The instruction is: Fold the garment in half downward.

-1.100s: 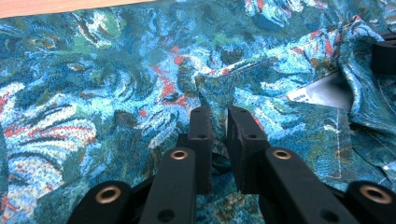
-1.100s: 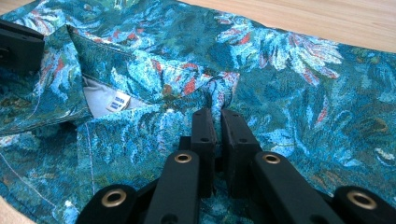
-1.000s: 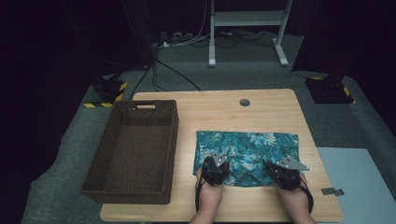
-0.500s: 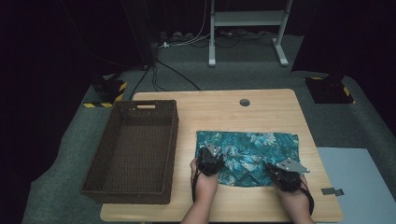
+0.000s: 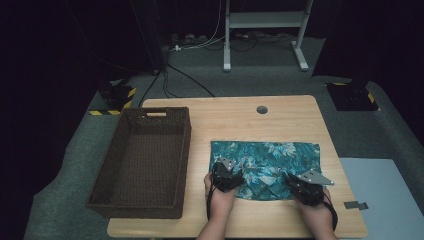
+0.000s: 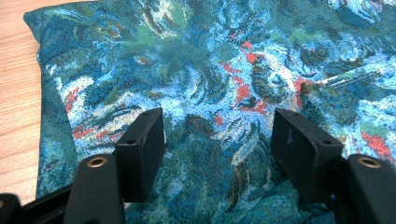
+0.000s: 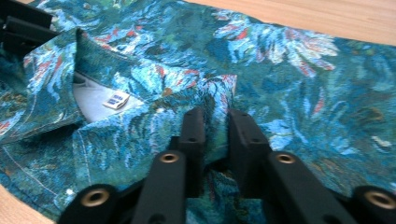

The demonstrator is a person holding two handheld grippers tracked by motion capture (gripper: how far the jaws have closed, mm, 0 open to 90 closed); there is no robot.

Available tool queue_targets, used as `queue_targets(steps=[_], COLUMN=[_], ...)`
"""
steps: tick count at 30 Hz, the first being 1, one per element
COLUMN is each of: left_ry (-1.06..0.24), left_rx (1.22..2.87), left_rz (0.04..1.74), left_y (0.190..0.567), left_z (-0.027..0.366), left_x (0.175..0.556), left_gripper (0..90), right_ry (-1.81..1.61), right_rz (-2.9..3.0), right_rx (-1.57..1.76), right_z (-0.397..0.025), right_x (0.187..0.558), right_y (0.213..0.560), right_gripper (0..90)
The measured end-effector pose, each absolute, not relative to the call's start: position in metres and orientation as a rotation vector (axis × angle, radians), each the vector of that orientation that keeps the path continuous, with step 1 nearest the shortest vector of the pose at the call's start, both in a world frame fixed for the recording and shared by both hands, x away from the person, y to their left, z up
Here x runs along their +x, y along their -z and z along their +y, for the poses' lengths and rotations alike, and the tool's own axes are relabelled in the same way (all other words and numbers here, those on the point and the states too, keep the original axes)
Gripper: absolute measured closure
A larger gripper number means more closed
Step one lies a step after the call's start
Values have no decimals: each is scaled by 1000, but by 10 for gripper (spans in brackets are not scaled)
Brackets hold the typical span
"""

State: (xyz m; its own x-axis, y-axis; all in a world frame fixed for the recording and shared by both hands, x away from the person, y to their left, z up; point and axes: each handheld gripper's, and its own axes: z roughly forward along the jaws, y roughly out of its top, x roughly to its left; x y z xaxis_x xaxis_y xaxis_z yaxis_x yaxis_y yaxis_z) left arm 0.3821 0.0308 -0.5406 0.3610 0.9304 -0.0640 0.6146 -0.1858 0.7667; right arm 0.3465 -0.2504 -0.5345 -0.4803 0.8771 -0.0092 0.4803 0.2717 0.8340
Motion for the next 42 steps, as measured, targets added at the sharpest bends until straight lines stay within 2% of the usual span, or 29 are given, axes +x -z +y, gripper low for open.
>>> queue_targets(steps=[1, 7, 9, 13, 21, 42], left_ry=[-550, -541, -535, -522, -500, -471], left_rx=[1896, 1890, 1883, 1879, 1864, 1851], left_rz=[1342, 1342, 1344, 1346, 1349, 1312], left_y=[541, 541, 541, 541, 541, 535], left_z=[32, 33, 33, 34, 36, 39], left_x=[382, 381, 381, 381, 380, 355], left_gripper=[350, 343, 334, 304, 264, 244], right_ry=[-1106, -1109, -1082, -1032, -968, -1063], right_rz=[2055, 2008, 1969, 1955, 2029, 2039], right_rx=[1229, 1260, 1301, 1347, 1350, 1289], right_z=[-253, -262, -270, -276, -270, -274], right_x=[346, 350, 360, 376, 387, 344], right_y=[533, 526, 522, 522, 534, 522], right_gripper=[688, 595, 528, 497, 491, 484])
